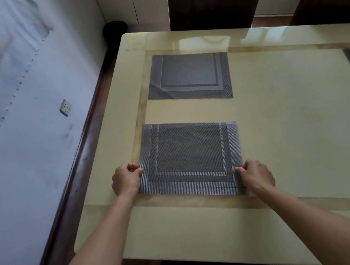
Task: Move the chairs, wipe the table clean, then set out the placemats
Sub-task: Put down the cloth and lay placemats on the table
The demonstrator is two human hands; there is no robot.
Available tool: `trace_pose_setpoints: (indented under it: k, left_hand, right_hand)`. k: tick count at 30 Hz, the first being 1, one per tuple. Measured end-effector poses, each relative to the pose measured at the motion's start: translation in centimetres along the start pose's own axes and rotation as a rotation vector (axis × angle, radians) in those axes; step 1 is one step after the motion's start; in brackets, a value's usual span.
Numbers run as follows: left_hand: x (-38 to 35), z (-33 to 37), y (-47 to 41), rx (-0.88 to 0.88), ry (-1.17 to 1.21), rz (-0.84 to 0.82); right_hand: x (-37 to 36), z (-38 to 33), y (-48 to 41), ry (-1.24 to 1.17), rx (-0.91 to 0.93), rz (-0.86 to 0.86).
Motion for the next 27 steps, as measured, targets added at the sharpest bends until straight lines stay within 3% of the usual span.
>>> trace_pose_setpoints:
  k: [27]
  left_hand:
    - [-0.48, 0.05, 0.57, -0.038, -0.074, 0.084]
  right_hand:
    - [0.13, 0.07, -0.06, -0.017, -0.005, -0.002]
Point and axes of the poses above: each hand's wrist, its own y-axis away from the middle knuckle, its own x-axis out of the back of the hand, z = x × y, the point moved 2 cm from there along -y, towards the middle knuckle, and after that the axes turned 15 degrees about x, right-handed, at the moved point
